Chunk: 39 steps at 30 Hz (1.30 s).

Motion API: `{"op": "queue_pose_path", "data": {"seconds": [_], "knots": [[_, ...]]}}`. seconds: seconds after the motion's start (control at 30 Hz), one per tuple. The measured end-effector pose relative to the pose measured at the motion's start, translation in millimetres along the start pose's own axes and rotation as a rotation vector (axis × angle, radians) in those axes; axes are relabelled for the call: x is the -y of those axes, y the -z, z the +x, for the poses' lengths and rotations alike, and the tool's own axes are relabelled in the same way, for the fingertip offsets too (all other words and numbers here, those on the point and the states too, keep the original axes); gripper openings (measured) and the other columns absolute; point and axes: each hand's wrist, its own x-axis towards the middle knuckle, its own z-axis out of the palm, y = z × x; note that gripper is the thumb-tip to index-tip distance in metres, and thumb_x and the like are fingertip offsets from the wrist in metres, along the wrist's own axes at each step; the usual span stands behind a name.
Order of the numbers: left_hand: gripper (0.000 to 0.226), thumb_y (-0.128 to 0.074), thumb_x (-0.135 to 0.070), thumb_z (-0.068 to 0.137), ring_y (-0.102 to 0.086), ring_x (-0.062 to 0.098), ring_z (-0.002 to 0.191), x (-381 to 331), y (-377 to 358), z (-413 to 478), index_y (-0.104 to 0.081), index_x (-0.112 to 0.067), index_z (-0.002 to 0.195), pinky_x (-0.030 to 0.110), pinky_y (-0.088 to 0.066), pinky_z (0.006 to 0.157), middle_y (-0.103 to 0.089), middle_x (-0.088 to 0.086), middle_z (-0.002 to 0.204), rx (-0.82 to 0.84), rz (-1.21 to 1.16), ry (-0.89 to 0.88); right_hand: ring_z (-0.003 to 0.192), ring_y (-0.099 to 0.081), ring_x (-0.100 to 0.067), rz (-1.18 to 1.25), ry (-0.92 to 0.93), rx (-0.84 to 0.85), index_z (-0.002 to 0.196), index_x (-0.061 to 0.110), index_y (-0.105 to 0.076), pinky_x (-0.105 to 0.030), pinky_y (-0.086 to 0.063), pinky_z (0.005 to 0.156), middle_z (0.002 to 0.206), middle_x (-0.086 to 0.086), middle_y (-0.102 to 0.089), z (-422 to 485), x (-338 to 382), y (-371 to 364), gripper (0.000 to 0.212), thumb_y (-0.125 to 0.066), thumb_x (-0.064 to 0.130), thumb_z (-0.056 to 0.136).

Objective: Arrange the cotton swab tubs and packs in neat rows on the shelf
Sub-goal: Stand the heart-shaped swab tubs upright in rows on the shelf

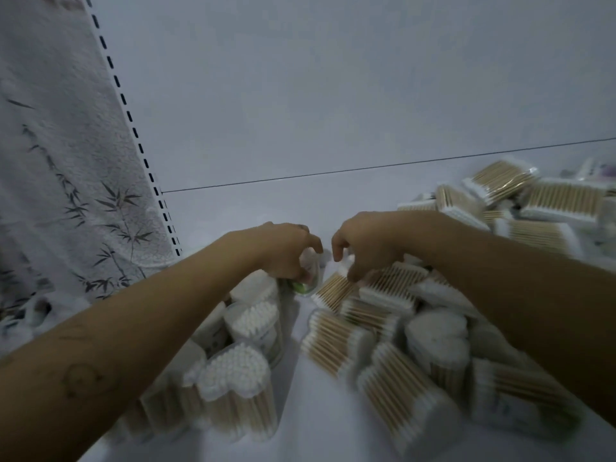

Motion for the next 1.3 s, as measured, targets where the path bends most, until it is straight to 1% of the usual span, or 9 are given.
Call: {"op": "queue_pose_path", "data": {"seconds": [0.13, 0.27, 0.4, 0.67, 0.8, 0.9, 1.0, 1.1, 1.3], "knots": [[0.057, -0.060, -0.048, 0.090, -0.048, 0.022, 0.122, -15.5, 10.1, -21.6, -0.042, -0.034, 0.142, 0.039, -0.041, 0.098, -0.047, -0.001, 0.138, -0.026, -0.041, -0.072, 0.095, -0.050, -0.013, -0.015, 0.037, 0.003, 0.120, 0.028, -0.063, -0.027, -0.042, 0.082, 0.103, 0.008, -0.053, -24.6, 4.4, 13.0, 0.040, -0.073, 0.041, 0.083], [0.050, -0.058, -0.051, 0.090, -0.052, 0.012, 0.104, -33.5, 16.7, -41.8, -0.049, -0.034, 0.137, 0.028, -0.043, 0.093, -0.056, -0.007, 0.129, 0.074, -0.177, -0.136, 0.103, -0.047, -0.010, -0.087, 0.029, 0.058, 0.126, 0.030, -0.059, -0.026, -0.038, 0.086, 0.118, 0.008, -0.055, -44.7, 9.3, 17.3, 0.049, -0.074, 0.042, 0.082], [0.057, -0.058, -0.050, 0.091, -0.054, 0.013, 0.119, -46.7, 20.8, -47.5, -0.045, -0.027, 0.141, 0.028, -0.043, 0.099, -0.056, -0.008, 0.131, 0.190, -0.227, -0.188, 0.100, -0.041, -0.008, -0.103, 0.021, 0.081, 0.131, 0.030, -0.056, -0.025, -0.034, 0.083, 0.122, 0.008, -0.053, -60.0, 13.3, 21.5, 0.053, -0.073, 0.042, 0.082], [0.078, -0.079, -0.036, 0.078, -0.058, 0.015, 0.109, -62.9, 8.3, -51.1, -0.036, -0.017, 0.140, 0.031, -0.048, 0.095, -0.061, -0.005, 0.123, 0.221, -0.255, -0.147, 0.113, -0.050, -0.016, -0.159, 0.064, 0.119, 0.136, 0.023, -0.050, -0.024, -0.035, 0.080, 0.118, 0.005, -0.053, -70.7, 17.3, 10.8, 0.059, -0.071, 0.042, 0.084], [0.068, -0.083, -0.027, 0.074, -0.060, 0.017, 0.102, -65.6, 2.3, -50.1, -0.044, -0.020, 0.129, 0.032, -0.047, 0.088, -0.065, -0.007, 0.116, 0.155, -0.225, -0.130, 0.111, -0.049, -0.014, -0.076, 0.074, 0.123, 0.132, 0.030, -0.052, -0.025, -0.037, 0.083, 0.113, 0.008, -0.051, -71.8, 7.1, 3.2, 0.054, -0.071, 0.044, 0.083], [0.041, -0.083, -0.024, 0.073, -0.058, 0.013, 0.095, -44.1, 16.0, -55.3, -0.056, -0.028, 0.103, 0.028, -0.044, 0.078, -0.061, -0.015, 0.098, 0.090, -0.272, -0.109, 0.107, -0.050, -0.010, 0.048, 0.103, 0.032, 0.132, 0.032, -0.052, -0.025, -0.039, 0.086, 0.109, 0.013, -0.049, -66.7, 1.5, 2.0, 0.057, -0.073, 0.043, 0.081], [0.032, -0.082, -0.019, 0.074, -0.064, 0.015, 0.091, -14.5, 25.0, -58.5, -0.057, -0.035, 0.087, 0.032, -0.051, 0.082, -0.064, -0.015, 0.095, -0.073, -0.490, -0.083, 0.113, -0.055, -0.012, 0.242, 0.101, -0.209, 0.147, 0.032, -0.033, -0.024, -0.041, 0.091, 0.136, 0.006, -0.048, -58.1, -10.6, 1.5, 0.075, -0.074, 0.031, 0.083], [0.023, -0.077, -0.009, 0.081, -0.065, 0.018, 0.080, 5.4, 14.6, -56.0, -0.061, -0.021, 0.091, 0.033, -0.054, 0.073, -0.067, -0.004, 0.091, -0.260, -0.966, -0.038, 0.108, -0.057, -0.008, 0.423, 0.118, -0.425, 0.151, 0.042, -0.017, -0.025, -0.050, 0.087, 0.145, 0.003, -0.038, -56.9, -15.7, 1.9, 0.090, -0.072, 0.016, 0.086], [0.018, -0.058, 0.002, 0.092, -0.060, 0.017, 0.078, 10.3, -4.7, -57.6, -0.064, -0.015, 0.094, 0.030, -0.053, 0.069, -0.063, 0.004, 0.084, -0.287, -1.543, -0.033, 0.086, -0.062, 0.002, 0.526, 0.232, -0.559, 0.143, 0.051, -0.034, -0.008, -0.041, 0.074, 0.140, 0.013, -0.046, -53.4, -9.8, 14.6, 0.069, -0.071, 0.035, 0.087]]}}
